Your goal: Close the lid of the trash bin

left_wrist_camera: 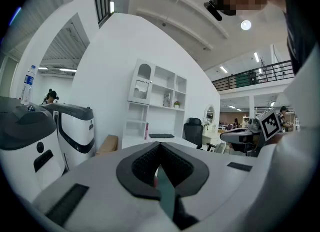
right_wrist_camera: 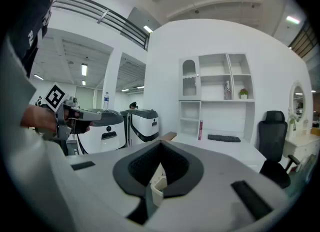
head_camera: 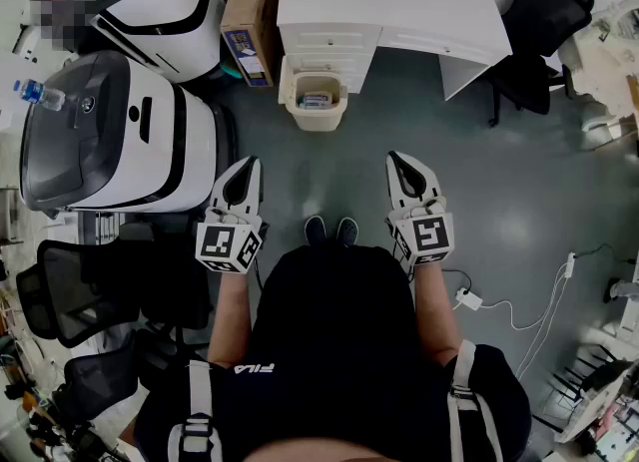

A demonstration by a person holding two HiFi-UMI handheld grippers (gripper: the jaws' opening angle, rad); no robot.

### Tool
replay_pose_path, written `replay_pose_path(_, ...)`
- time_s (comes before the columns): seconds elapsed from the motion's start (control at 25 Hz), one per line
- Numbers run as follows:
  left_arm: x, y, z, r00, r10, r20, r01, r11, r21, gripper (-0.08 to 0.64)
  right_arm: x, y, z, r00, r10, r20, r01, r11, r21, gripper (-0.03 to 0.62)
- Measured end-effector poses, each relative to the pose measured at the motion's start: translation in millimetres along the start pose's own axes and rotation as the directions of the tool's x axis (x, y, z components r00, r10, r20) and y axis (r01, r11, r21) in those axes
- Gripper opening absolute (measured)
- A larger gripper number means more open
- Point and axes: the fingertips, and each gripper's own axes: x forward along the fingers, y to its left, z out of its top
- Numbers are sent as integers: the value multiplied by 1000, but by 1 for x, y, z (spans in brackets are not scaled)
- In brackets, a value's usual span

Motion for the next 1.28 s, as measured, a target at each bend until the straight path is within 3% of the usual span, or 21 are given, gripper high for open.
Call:
replay_pose_path(0.36,11,-17,3,1000,4,2,-4,1000,5,3,-4,-14,-3,1000,22,-11,-22,1000,-5,2)
replay_pose_path(0.8,13,-17,8,998,67,12,-68,997,33,10,4,-28,2,999,29,23,-30,999,41,3)
replay_pose_path(0.96,22,-14,-2,996,80,-48,-78,996,34,222,4,-34,-4,1000,21,18,-23,997,80,3)
replay_pose_path(1.2,30,-2,-18,981,129,-143,-126,992,31,379,5,-43,-7,1000,-2,9,1,995,102,3)
replay_pose_path(1.28,32,-4,-20,980,131,-153,-127,991,36,397,5,-43,-9,1000,2,4,-3,994,113,3)
